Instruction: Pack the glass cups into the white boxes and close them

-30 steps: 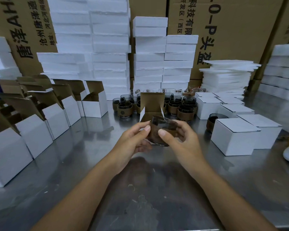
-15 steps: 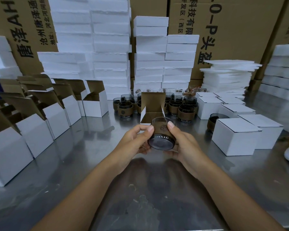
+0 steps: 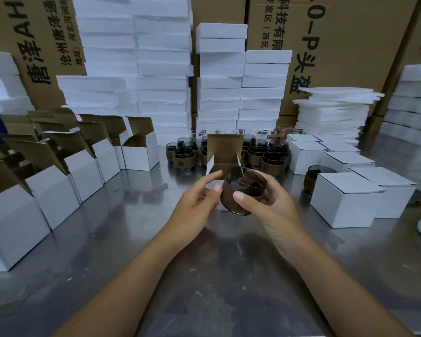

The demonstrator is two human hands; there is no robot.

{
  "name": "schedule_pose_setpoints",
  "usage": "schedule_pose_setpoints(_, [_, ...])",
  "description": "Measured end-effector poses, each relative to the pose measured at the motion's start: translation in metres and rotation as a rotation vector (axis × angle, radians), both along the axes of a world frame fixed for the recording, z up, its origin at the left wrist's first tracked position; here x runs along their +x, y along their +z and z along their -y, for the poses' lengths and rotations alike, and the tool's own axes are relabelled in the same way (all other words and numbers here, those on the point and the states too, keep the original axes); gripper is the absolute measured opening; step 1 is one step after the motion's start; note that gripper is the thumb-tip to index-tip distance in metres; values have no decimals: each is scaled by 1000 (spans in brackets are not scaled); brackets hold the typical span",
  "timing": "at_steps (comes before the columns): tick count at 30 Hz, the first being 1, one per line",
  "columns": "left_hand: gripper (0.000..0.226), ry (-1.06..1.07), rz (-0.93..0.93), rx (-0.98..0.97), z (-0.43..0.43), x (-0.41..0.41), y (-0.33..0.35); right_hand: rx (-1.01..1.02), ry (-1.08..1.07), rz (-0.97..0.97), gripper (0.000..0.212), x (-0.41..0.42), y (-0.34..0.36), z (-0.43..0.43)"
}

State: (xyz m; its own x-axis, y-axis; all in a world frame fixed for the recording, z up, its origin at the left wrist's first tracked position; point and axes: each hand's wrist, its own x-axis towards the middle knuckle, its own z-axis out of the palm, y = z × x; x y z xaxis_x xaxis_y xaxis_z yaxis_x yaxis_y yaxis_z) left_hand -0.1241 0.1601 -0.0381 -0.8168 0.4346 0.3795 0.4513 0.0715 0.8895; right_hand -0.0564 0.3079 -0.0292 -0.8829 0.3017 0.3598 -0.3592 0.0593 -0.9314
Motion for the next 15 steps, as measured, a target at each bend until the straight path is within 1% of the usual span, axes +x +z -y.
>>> schedule_pose_setpoints(2, [31,107,-76,-75,-1,-3,-4,26,-20,-20,55,-1,-1,-1])
schedule_pose_setpoints(4, [38,190,-114,-141,-2,-5,-6,40,-28,-52,46,-2,-1,-1])
schedule_pose_setpoints(7, [40,283,-189,-259,0,-6,-8,40,-32,-77,44,-2,0,-1])
schedule_pose_setpoints(10, [33,364,-292,-346,1,-7,-9,21,-29,-91,52,0,0,-1])
schedule_pose_setpoints(15, [16,386,-487,-365,3,-4,-8,68,-53,-149,41,0,2,-1])
